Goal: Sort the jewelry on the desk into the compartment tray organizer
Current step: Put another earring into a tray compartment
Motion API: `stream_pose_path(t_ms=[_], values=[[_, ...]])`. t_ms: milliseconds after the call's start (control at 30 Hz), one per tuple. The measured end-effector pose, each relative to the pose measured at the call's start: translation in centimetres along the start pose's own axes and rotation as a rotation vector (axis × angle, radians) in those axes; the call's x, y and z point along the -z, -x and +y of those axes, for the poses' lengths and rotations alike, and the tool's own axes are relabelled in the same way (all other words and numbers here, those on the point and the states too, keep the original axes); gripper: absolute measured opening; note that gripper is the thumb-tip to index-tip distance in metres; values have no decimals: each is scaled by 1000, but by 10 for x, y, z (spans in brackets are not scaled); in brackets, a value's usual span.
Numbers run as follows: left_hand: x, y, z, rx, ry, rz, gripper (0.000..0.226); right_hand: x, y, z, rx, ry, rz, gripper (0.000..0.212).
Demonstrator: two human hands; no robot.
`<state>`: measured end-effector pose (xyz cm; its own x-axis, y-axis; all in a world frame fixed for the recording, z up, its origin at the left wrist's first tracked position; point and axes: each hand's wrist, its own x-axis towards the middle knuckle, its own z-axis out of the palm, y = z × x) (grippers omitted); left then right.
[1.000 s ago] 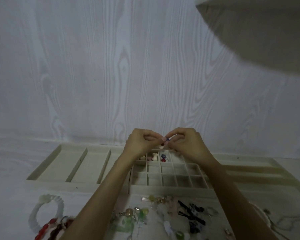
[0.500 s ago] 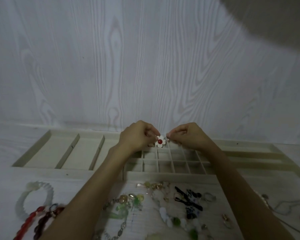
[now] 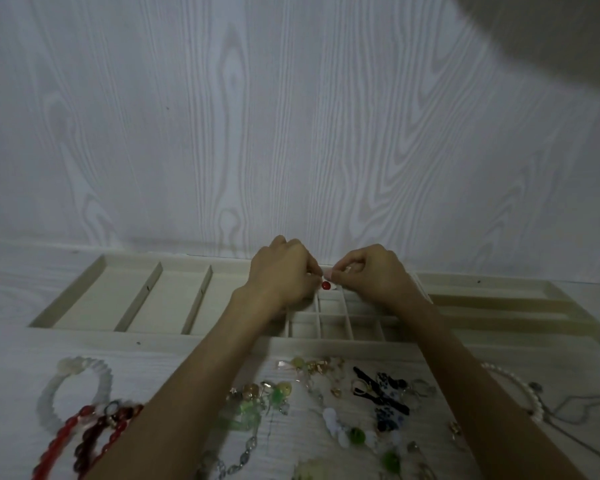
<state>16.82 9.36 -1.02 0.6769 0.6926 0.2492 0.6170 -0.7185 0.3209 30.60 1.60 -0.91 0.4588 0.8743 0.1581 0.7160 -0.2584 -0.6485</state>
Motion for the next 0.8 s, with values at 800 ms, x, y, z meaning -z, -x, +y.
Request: stream_pose_path(t_ms=[800], values=[[15, 5, 9, -58, -41, -188, 44, 29, 3, -19, 40, 407, -338, 42]])
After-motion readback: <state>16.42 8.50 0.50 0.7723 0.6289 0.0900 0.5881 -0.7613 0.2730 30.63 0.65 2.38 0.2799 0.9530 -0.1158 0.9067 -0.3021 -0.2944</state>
